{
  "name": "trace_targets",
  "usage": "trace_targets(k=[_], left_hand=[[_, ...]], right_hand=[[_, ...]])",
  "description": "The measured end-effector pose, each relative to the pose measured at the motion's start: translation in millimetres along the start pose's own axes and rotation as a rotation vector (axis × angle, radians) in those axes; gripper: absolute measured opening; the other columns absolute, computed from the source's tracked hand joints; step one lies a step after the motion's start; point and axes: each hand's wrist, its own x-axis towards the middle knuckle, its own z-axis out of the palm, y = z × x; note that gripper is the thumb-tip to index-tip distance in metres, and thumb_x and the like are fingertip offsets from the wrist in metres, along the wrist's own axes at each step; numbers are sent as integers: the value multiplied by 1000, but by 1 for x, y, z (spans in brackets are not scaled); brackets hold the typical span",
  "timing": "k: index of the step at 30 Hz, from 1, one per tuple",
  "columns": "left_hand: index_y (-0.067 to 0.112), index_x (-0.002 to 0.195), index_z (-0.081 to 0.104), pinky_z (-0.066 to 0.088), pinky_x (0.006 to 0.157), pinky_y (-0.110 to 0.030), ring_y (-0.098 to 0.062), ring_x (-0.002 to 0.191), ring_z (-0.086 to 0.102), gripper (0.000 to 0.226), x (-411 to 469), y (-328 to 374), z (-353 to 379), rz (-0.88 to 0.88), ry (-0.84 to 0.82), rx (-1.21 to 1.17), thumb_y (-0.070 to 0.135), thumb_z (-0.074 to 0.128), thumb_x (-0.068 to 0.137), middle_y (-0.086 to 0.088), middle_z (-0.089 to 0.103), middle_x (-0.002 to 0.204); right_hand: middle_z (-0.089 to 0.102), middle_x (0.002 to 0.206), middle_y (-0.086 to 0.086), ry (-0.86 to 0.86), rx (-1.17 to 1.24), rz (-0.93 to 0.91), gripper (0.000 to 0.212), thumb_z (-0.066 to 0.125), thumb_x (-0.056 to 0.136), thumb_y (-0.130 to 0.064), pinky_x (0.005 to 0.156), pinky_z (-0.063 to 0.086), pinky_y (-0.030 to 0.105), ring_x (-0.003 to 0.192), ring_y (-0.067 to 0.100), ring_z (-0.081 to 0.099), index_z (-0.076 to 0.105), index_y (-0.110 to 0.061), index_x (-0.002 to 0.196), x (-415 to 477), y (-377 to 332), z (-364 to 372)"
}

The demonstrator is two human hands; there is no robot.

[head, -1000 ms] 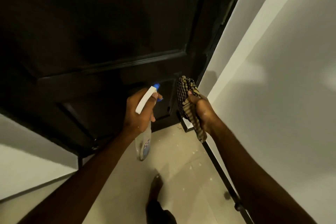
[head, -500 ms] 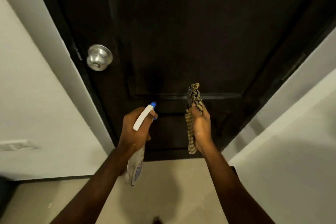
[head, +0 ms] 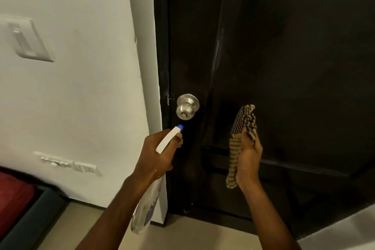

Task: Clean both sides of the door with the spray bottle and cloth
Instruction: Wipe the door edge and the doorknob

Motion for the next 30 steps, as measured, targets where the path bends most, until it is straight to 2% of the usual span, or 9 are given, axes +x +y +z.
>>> trace_targets(k=[3,6,10,13,16,18,23,25,30], left_hand=[[12,101,69,48,43,-19,-11,50,63,35,11,0,-16,-5,-29,-18,40,54,86,-12,72,85],[25,89,67,48,40,-24,-14,43,58,22,19,-2,-31,5,-64,-38,42,55,82,-20,68,79],[28,82,65,48,40,-25,-24,45,57,12,34,-14,-52,31,-105,-27,34,57,88,-24,66,76],[26,81,64,49,42,-23,-35,57,62,14,49,-24,-66,28,-179,-29,22,60,94,-25,66,78],[14,82,67,53,56,-38,-36,70,64,26,60,-30,-77,9,-294,21,37,60,92,-18,68,80],[9,85,66,53,61,-39,-34,68,62,33,65,-32,-85,24,-345,76,40,56,91,-16,67,79],[16,84,66,50,48,-31,-47,68,63,11,66,-29,-99,-24,-369,-73,24,63,92,-27,66,79],[17,82,65,51,52,-35,-44,67,63,13,66,-28,-98,2,-373,-75,22,61,94,-25,66,79],[7,87,65,51,59,-36,-20,62,57,34,65,-22,-96,-15,-314,8,40,57,90,-1,62,71]], right_hand=[[69,123,-3,59,29,-27,25,52,103,-17,106,47,37,118,14,63,64,-26,123,2,-5,20],[69,120,-3,107,65,-43,28,52,103,-18,104,49,37,115,14,64,63,-17,129,-1,-3,37],[65,124,8,227,96,-62,37,53,103,-17,109,46,42,118,21,61,58,-3,137,-11,5,62],[67,126,6,316,109,-80,35,54,102,-15,104,48,36,117,18,63,60,-8,136,-21,11,79],[68,121,2,387,116,-92,32,54,102,-15,105,48,38,116,19,63,62,-13,133,-31,13,92],[67,122,5,426,102,-112,30,53,102,-15,107,48,43,119,25,62,64,-14,130,-37,12,97],[66,127,12,486,84,-153,32,52,102,-16,109,46,52,122,31,61,63,-13,132,-48,10,99],[66,128,12,478,87,-149,30,52,102,-16,110,44,53,122,30,60,64,-16,129,-52,10,99],[66,128,11,435,95,-143,26,53,102,-18,111,43,55,123,30,60,66,-20,125,-52,5,92]])
